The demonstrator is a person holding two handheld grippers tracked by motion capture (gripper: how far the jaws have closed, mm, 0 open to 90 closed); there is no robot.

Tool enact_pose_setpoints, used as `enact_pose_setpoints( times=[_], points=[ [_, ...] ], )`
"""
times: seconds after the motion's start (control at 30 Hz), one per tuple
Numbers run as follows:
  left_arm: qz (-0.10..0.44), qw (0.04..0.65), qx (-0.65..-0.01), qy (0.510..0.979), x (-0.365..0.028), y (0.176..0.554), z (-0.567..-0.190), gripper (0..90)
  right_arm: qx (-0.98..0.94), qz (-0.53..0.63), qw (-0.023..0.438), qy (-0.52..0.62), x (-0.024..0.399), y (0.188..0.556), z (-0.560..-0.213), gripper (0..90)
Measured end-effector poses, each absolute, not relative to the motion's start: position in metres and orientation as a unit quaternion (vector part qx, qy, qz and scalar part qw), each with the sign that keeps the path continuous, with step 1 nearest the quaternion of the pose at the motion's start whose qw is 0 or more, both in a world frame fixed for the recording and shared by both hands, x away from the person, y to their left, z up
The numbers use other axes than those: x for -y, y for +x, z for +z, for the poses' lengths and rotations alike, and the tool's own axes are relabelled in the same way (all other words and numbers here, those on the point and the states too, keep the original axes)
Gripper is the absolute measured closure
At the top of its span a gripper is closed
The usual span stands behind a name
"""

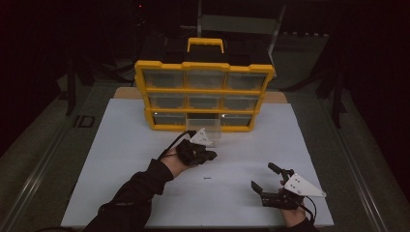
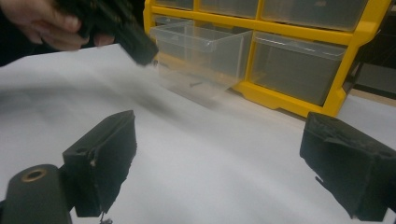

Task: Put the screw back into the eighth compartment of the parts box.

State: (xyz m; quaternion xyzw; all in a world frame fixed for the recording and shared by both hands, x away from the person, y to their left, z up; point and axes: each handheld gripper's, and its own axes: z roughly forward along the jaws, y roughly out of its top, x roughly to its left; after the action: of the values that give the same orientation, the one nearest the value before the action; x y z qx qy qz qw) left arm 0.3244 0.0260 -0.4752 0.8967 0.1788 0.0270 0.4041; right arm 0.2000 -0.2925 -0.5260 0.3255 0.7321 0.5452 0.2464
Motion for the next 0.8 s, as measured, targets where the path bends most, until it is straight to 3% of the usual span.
enact_pose_setpoints(
  times=[0.4,0.8],
  points=[
    [0.077,0.421,-0.219,0.877,-0.035,0.344,-0.433,87.4,-0.732,0.545,0.246,0.326,0.292,0.2,-0.526,11.0],
    [0.106,0.422,-0.262,0.862,-0.037,0.358,-0.426,87.4,-0.732,0.545,0.246,0.326,0.292,0.2,-0.526,11.0]
  ],
)
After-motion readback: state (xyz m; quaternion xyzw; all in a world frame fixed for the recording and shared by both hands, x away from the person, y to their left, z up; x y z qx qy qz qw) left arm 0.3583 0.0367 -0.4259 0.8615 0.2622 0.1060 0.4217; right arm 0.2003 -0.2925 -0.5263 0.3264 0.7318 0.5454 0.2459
